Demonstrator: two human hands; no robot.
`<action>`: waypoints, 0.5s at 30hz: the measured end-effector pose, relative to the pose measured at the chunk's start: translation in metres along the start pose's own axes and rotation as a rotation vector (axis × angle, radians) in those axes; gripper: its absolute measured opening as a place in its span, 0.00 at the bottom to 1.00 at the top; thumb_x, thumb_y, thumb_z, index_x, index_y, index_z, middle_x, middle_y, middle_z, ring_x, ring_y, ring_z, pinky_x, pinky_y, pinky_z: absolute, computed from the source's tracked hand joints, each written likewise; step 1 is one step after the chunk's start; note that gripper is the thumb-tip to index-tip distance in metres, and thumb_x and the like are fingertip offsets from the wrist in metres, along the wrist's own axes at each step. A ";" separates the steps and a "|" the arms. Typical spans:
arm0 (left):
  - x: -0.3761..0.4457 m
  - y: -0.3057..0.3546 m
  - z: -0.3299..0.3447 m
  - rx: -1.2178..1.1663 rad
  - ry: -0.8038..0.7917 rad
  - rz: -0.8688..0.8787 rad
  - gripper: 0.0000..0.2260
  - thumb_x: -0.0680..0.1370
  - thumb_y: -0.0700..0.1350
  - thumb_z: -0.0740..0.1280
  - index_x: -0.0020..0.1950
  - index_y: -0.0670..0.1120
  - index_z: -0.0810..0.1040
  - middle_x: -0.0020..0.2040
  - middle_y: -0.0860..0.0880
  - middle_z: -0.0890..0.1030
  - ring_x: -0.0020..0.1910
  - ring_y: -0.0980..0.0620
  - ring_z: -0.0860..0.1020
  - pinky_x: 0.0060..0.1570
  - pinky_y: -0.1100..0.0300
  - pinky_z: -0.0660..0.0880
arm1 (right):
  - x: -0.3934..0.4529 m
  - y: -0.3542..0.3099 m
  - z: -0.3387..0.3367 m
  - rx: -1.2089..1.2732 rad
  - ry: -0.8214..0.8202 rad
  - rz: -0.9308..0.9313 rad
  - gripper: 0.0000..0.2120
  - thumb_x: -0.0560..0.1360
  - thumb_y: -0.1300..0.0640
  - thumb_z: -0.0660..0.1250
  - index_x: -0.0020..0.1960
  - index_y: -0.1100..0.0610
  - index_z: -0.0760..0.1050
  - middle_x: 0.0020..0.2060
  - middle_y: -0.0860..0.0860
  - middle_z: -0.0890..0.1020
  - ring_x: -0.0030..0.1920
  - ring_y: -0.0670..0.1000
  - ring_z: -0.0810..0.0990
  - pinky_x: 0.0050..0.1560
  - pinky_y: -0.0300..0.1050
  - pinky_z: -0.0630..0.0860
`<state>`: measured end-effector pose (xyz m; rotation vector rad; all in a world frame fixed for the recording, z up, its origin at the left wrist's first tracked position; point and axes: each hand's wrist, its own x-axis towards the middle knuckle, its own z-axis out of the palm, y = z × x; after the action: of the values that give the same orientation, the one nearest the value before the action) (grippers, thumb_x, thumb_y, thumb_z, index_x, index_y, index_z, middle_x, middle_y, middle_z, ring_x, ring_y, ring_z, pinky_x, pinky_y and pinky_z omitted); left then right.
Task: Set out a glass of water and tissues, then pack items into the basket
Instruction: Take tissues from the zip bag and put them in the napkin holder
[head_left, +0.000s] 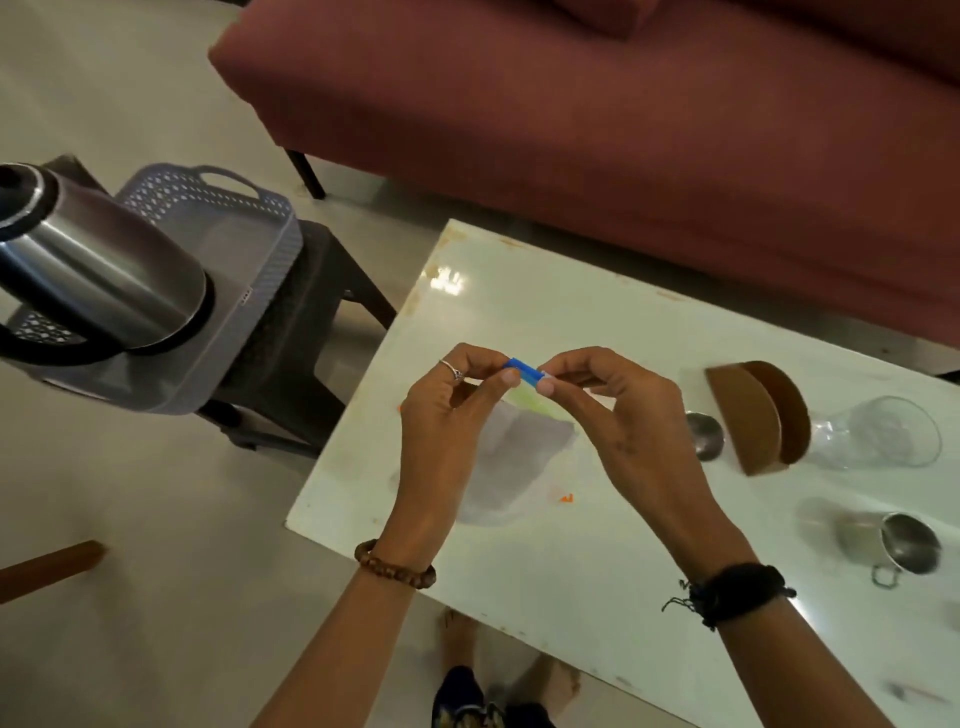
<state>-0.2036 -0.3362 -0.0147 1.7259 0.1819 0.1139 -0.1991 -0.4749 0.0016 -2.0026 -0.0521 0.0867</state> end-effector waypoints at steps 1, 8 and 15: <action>-0.003 -0.001 0.005 -0.026 0.014 -0.022 0.09 0.75 0.41 0.66 0.40 0.56 0.77 0.38 0.59 0.81 0.40 0.63 0.79 0.45 0.64 0.77 | -0.004 0.007 -0.005 -0.048 -0.003 0.003 0.02 0.74 0.54 0.67 0.43 0.47 0.77 0.40 0.39 0.81 0.45 0.39 0.78 0.45 0.25 0.71; 0.001 -0.009 -0.001 -0.221 0.185 -0.145 0.06 0.77 0.41 0.65 0.42 0.52 0.77 0.39 0.54 0.82 0.43 0.51 0.82 0.42 0.63 0.76 | -0.023 0.056 -0.047 -0.312 0.030 0.051 0.01 0.77 0.52 0.62 0.47 0.46 0.73 0.44 0.43 0.78 0.44 0.40 0.77 0.42 0.32 0.71; -0.005 -0.011 -0.011 -0.195 0.125 -0.013 0.07 0.78 0.42 0.63 0.45 0.54 0.76 0.42 0.57 0.84 0.46 0.51 0.83 0.46 0.61 0.77 | -0.023 0.044 -0.027 -0.150 0.270 0.193 0.15 0.73 0.51 0.68 0.58 0.50 0.71 0.52 0.45 0.72 0.49 0.44 0.74 0.43 0.29 0.70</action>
<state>-0.2114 -0.3250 -0.0235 1.5237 0.2653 0.2226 -0.2193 -0.5196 -0.0263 -2.1477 0.3158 -0.0670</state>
